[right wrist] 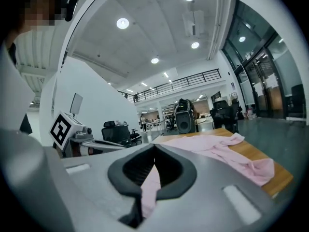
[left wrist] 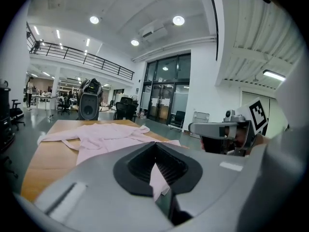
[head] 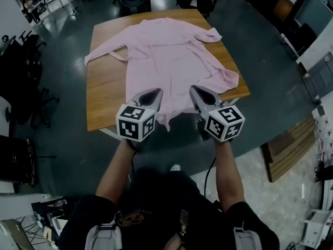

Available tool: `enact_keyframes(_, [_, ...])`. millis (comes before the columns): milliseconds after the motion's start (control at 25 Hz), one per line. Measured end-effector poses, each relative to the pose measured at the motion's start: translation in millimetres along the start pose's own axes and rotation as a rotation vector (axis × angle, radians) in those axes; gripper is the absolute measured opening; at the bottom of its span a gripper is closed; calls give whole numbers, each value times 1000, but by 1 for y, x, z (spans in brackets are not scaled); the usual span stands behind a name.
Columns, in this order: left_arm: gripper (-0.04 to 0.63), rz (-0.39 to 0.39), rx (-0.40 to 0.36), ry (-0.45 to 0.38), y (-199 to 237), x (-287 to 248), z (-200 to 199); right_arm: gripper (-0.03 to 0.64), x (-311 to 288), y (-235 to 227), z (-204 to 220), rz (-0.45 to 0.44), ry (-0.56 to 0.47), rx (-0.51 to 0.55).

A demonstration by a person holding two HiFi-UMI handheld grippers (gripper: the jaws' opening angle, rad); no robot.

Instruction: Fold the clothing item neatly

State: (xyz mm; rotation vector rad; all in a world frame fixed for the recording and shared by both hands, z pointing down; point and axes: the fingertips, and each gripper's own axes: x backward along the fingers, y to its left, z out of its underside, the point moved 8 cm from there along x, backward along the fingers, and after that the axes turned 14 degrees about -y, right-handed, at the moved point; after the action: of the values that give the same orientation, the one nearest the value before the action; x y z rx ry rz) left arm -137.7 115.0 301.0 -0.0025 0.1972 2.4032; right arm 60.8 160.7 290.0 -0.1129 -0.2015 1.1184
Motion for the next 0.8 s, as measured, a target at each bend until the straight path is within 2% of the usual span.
enact_keyframes(200, [8,17,3,52,-20,-38,16,3,29,-52,11,82,34,-31])
enact_keyframes(400, [8,68,27,98,-27,-79,37,3,39,-88,28,149,72,-54])
enact_keyframes(680, [8,153,67,165,-24,-157,70,3,25,-145,45,223,156,-30])
enact_keyframes(800, [8,184,92,193,-19,-185,84,7,7,-172,57,241,222,-8])
